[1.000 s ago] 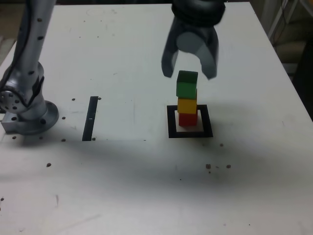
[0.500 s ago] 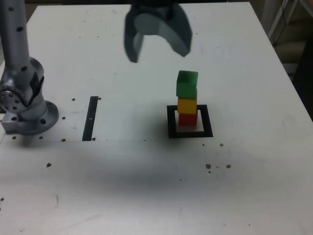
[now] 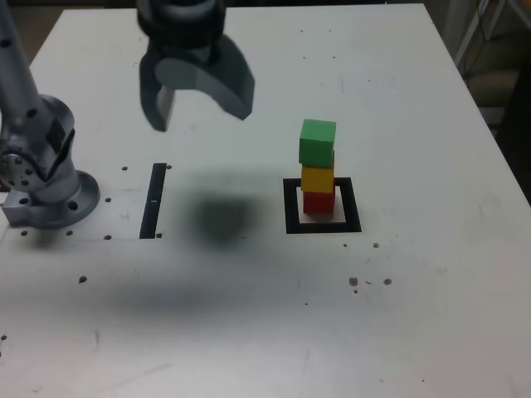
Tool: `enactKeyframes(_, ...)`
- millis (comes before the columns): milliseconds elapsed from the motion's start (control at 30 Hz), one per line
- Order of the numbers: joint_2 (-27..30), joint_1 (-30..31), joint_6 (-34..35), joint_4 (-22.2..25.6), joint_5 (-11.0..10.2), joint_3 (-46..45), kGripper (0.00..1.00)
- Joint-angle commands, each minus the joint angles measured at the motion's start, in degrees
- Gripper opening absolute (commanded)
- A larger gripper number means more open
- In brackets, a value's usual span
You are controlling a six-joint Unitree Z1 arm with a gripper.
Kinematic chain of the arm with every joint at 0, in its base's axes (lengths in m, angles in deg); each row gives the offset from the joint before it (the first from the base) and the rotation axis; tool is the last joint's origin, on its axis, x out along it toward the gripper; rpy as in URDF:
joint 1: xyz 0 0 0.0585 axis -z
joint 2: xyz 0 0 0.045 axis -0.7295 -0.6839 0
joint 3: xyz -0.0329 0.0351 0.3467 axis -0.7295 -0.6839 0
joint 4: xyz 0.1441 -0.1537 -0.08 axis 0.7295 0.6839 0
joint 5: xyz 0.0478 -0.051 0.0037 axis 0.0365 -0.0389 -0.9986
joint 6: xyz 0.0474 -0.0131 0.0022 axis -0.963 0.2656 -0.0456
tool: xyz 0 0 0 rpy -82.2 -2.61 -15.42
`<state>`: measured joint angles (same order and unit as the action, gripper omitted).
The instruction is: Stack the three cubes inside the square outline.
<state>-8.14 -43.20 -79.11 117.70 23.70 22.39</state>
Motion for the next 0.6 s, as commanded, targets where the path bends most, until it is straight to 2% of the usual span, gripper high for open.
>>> enactKeyframes(0,1.28,-0.05,0.50,-1.39,0.69,-2.51,0.99)
enactKeyframes(233,3.83,-0.05,1.98,-7.66,3.11,-12.61,0.99)
enactKeyframes(567,4.16,-0.05,2.52,-16.84,5.95,-22.90,1.00)
